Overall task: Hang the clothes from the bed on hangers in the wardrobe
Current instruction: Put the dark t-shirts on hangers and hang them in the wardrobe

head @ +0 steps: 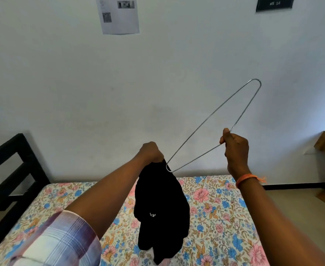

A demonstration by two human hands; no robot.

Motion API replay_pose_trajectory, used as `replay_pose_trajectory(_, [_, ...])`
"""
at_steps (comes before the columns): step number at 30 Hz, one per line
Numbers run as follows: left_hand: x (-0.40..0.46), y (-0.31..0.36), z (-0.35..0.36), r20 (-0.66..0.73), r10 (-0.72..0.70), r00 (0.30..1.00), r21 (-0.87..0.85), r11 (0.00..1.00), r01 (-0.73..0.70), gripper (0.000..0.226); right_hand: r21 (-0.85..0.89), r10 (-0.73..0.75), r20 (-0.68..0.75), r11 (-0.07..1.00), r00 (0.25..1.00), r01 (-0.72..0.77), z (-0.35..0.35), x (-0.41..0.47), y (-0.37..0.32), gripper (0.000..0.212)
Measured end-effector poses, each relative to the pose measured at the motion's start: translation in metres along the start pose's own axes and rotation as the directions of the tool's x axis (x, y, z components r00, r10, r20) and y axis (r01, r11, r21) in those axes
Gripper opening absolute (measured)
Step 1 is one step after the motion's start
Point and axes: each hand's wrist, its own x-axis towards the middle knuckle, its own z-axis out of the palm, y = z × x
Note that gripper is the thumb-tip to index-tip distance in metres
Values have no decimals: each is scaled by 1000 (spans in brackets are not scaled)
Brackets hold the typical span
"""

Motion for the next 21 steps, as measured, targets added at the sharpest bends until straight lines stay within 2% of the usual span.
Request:
replay_pose_trajectory(3, [-1, 1, -11, 115, -34, 993, -196, 979, 56, 29, -99, -81, 17, 992, 997, 83, 11, -12, -1, 47])
replay_pose_trajectory(5, [-5, 7, -23, 194, -27, 981, -364, 926, 97, 25, -154, -126, 67, 979, 990, 135, 21, -21, 4, 46])
replay_pose_trajectory(8, [-11, 17, -48, 284, 32, 958, -508, 853, 122, 14, -236, -197, 198, 941, 960, 242, 35, -37, 10, 46])
replay_pose_trajectory(11, [-9, 19, -70, 288, 82, 954, -596, 796, 111, 11, -380, -287, 382, 817, 878, 433, 41, -49, 18, 51])
replay_pose_trajectory(14, [-7, 15, -95, 334, 80, 939, -669, 723, 176, 13, -480, -234, 581, 675, 779, 561, 39, -51, 27, 51])
replay_pose_trajectory(16, [-8, 14, -113, 355, 75, 932, -693, 691, 208, 18, -516, -206, 633, 606, 746, 605, 36, -52, 31, 47])
replay_pose_trajectory(19, [-11, 16, -129, 347, 87, 934, -676, 713, 185, 25, -545, -190, 663, 540, 724, 641, 35, -53, 27, 48])
replay_pose_trajectory(21, [-11, 18, -130, 327, 98, 940, -611, 781, 131, 40, -540, -174, 688, 525, 704, 658, 35, -55, 22, 46])
